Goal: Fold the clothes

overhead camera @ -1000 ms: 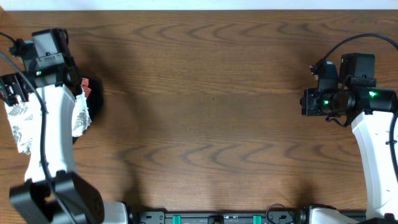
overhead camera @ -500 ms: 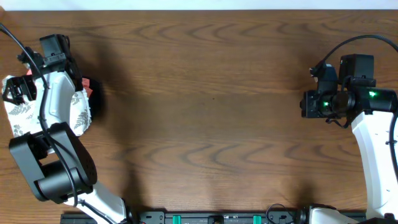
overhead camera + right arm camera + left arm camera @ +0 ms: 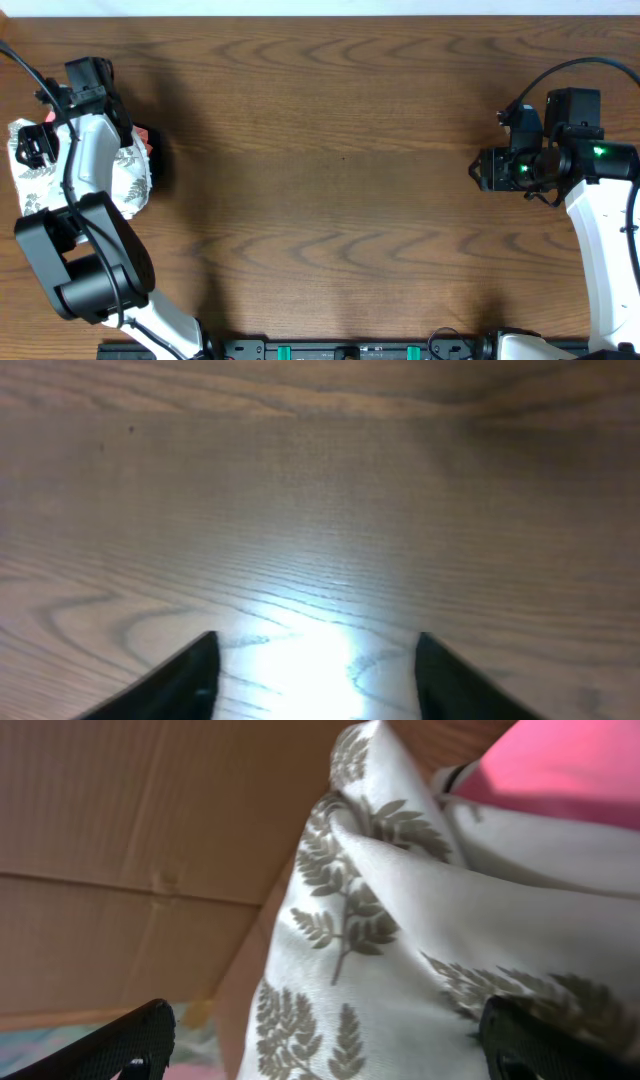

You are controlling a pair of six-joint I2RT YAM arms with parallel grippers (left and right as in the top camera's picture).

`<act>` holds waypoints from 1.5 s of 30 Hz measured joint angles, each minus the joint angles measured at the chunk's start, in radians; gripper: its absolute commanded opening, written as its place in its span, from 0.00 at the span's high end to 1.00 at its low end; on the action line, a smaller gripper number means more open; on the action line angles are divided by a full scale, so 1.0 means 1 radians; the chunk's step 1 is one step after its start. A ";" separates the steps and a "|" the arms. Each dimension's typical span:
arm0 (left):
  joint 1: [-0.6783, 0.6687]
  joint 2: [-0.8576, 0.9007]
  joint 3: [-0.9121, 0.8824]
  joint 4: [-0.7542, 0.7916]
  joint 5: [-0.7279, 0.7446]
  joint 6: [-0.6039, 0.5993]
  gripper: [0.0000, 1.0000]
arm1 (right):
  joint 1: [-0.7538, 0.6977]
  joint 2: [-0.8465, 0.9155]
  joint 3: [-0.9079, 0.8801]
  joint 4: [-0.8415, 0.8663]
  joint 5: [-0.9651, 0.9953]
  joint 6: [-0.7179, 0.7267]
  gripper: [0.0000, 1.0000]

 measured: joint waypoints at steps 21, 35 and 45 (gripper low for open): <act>-0.170 -0.506 0.074 -0.154 0.765 -0.072 0.02 | 0.000 0.000 -0.001 0.201 -0.017 -0.003 0.01; -0.174 -0.562 0.061 -0.377 1.120 -0.123 0.02 | 0.000 -0.085 0.002 0.134 0.100 0.003 0.01; -0.180 -1.100 -0.215 -0.349 1.234 -0.048 0.02 | 0.000 -0.609 -0.093 0.134 0.144 0.050 0.01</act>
